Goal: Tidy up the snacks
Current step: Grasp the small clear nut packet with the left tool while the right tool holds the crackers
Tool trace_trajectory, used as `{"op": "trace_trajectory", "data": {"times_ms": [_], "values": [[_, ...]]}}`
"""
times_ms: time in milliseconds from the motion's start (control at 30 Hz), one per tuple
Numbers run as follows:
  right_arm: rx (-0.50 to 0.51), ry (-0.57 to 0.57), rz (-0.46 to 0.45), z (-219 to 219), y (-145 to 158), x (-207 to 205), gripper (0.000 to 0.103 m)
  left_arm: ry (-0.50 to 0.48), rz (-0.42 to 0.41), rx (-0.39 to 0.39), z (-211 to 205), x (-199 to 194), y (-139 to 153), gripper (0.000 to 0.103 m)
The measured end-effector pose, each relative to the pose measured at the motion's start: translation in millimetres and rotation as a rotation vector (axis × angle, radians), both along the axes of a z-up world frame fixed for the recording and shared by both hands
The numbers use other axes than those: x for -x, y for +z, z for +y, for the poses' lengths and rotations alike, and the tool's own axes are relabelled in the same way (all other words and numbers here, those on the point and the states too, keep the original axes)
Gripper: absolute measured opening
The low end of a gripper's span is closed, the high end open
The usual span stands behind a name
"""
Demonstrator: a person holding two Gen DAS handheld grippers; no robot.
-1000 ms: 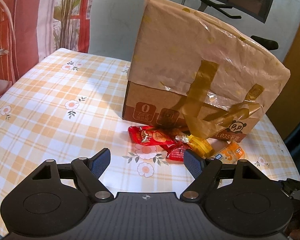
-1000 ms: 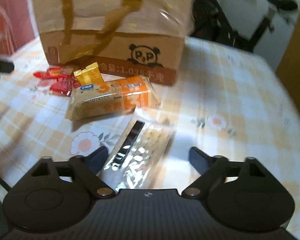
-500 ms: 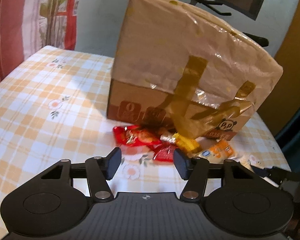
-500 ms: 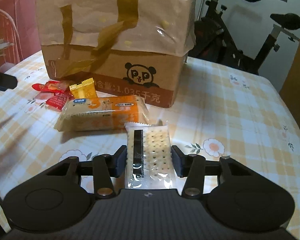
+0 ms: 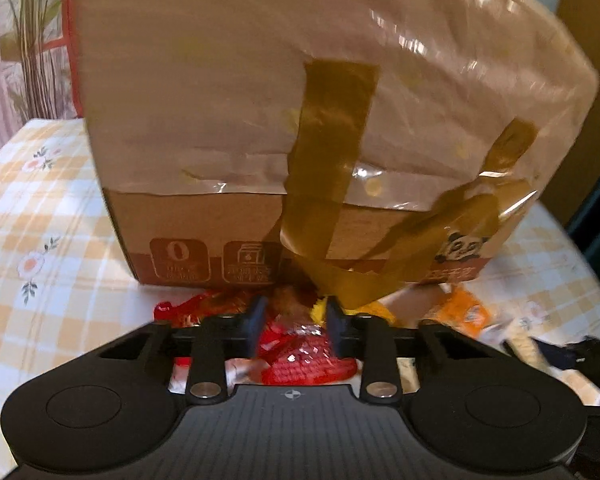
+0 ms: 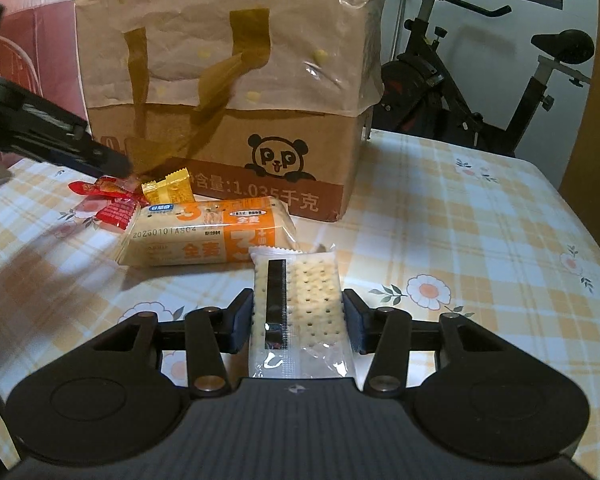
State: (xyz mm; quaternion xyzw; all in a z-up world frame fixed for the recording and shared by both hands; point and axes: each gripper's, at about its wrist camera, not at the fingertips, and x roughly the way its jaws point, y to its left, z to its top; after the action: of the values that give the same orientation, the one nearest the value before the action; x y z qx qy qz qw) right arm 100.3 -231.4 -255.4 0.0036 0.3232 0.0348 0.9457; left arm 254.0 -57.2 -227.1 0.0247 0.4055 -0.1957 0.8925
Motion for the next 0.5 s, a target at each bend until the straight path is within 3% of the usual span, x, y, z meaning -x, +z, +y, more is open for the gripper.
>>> {"op": "trace_trajectory", "data": {"times_ms": [233, 500], "values": [[-0.005, 0.001, -0.001, 0.3, -0.1, -0.4, 0.050, 0.003, 0.001, -0.034, -11.6, -11.3, -11.3, 0.027], [-0.005, 0.001, -0.001, 0.3, -0.2, -0.5, 0.050, -0.002, -0.001, -0.014, 0.8, 20.2, -12.5, 0.023]]}}
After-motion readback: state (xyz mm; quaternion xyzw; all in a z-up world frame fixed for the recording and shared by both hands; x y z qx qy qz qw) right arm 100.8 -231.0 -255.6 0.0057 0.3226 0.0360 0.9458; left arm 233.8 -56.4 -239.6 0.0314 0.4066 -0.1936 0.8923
